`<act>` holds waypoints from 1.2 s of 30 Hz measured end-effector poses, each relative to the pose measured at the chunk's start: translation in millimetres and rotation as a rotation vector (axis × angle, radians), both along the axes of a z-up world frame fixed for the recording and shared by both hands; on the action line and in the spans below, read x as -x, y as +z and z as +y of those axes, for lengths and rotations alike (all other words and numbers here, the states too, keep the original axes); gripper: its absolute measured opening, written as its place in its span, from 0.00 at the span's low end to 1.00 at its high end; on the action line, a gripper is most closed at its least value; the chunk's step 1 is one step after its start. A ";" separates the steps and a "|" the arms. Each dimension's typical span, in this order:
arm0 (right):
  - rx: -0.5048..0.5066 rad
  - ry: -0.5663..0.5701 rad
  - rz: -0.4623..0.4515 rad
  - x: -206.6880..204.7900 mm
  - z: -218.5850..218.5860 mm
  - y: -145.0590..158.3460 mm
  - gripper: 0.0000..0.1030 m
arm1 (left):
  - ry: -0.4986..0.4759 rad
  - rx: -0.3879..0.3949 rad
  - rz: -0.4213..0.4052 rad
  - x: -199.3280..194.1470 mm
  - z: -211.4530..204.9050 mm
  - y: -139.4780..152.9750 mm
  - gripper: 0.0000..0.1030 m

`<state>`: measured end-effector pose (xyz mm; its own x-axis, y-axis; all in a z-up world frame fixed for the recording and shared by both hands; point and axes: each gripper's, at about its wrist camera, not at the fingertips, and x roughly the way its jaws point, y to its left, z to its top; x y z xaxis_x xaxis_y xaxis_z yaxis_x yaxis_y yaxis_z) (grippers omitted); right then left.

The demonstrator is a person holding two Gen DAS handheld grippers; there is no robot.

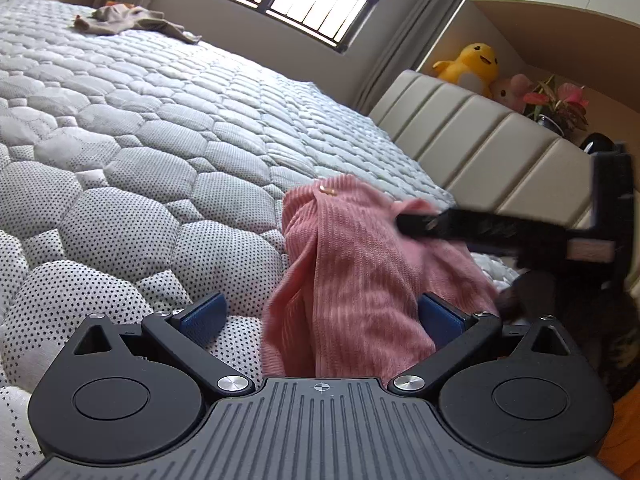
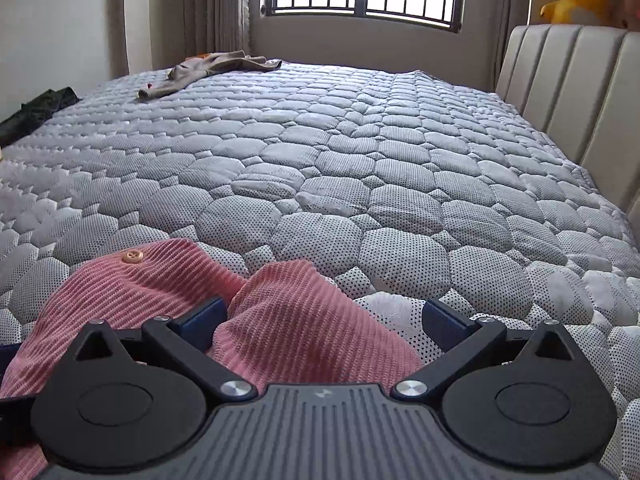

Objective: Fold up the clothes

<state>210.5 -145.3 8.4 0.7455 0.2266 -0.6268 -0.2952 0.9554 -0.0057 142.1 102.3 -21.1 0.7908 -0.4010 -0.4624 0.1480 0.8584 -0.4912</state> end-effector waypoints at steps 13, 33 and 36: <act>0.075 0.009 0.008 82.6 -48.9 -15.6 1.00 | 0.001 0.075 0.003 -1.8 9.6 -4.2 1.00; -0.479 -0.021 0.015 87.9 -136.8 -8.1 1.00 | -0.111 0.064 -0.043 -11.0 -17.9 66.8 1.00; -0.516 0.016 0.080 67.5 -131.3 -11.7 1.00 | -0.074 0.081 0.065 -17.0 -4.0 43.9 1.00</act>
